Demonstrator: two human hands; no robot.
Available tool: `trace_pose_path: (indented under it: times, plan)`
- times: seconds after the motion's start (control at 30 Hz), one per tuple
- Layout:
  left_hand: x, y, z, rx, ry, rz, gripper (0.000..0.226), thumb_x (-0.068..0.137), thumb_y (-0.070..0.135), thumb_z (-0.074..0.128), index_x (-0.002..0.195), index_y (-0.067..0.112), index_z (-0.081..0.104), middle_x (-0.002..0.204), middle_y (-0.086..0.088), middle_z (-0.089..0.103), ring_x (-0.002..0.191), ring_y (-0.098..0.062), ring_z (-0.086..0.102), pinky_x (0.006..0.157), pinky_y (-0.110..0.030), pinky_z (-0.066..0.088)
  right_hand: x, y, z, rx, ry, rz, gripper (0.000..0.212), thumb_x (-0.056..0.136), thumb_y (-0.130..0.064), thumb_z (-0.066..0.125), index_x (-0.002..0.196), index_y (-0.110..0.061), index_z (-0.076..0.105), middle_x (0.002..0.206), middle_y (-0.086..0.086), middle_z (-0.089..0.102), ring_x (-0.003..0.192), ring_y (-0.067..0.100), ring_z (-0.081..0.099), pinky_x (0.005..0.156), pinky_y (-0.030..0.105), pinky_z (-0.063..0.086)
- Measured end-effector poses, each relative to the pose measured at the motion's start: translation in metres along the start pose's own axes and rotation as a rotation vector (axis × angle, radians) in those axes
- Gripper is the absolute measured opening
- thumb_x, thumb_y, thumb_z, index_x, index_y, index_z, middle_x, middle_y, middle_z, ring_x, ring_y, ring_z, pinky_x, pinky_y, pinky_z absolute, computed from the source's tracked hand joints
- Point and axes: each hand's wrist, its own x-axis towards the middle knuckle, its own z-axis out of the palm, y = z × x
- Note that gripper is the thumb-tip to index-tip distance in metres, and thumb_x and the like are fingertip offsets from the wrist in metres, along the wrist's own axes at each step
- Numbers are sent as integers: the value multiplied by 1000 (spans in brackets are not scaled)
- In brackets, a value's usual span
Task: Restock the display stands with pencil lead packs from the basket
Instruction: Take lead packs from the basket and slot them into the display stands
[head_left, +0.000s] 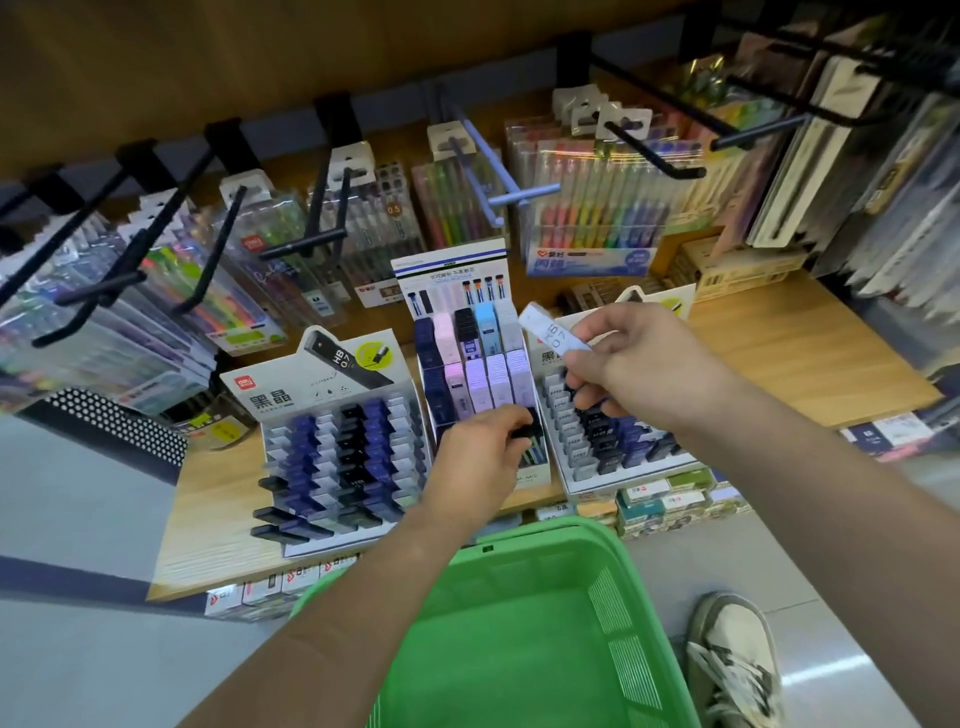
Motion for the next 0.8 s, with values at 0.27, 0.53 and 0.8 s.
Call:
trace_pose_path:
  times: [0.27, 0.53, 0.8]
  plan:
    - [-2, 0, 15, 9, 26, 43, 19, 89, 5, 63, 105, 8, 73, 104, 0, 61, 81, -15, 60, 83, -26, 50, -2, 2, -3, 8, 4, 27, 11, 91, -6, 67, 86, -14, 60, 73, 12, 72, 53, 12, 66, 51, 24, 45]
    - [2, 33, -33, -467, 170, -290, 43, 89, -2, 50, 118, 28, 63, 103, 7, 64, 83, -13, 60, 83, -29, 55, -4, 3, -7, 65, 25, 46, 6, 82, -13, 77, 81, -9, 74, 48, -4, 59, 42, 1, 49, 49, 19, 36]
    - [-19, 69, -64, -941, 15, -399, 28, 84, -4, 67, 103, 17, 69, 78, -1, 72, 66, -17, 67, 67, -30, 59, -6, 1, 3, 264, -123, 164, 3, 89, -10, 71, 87, -8, 69, 69, 7, 68, 55, 11, 57, 47, 19, 43]
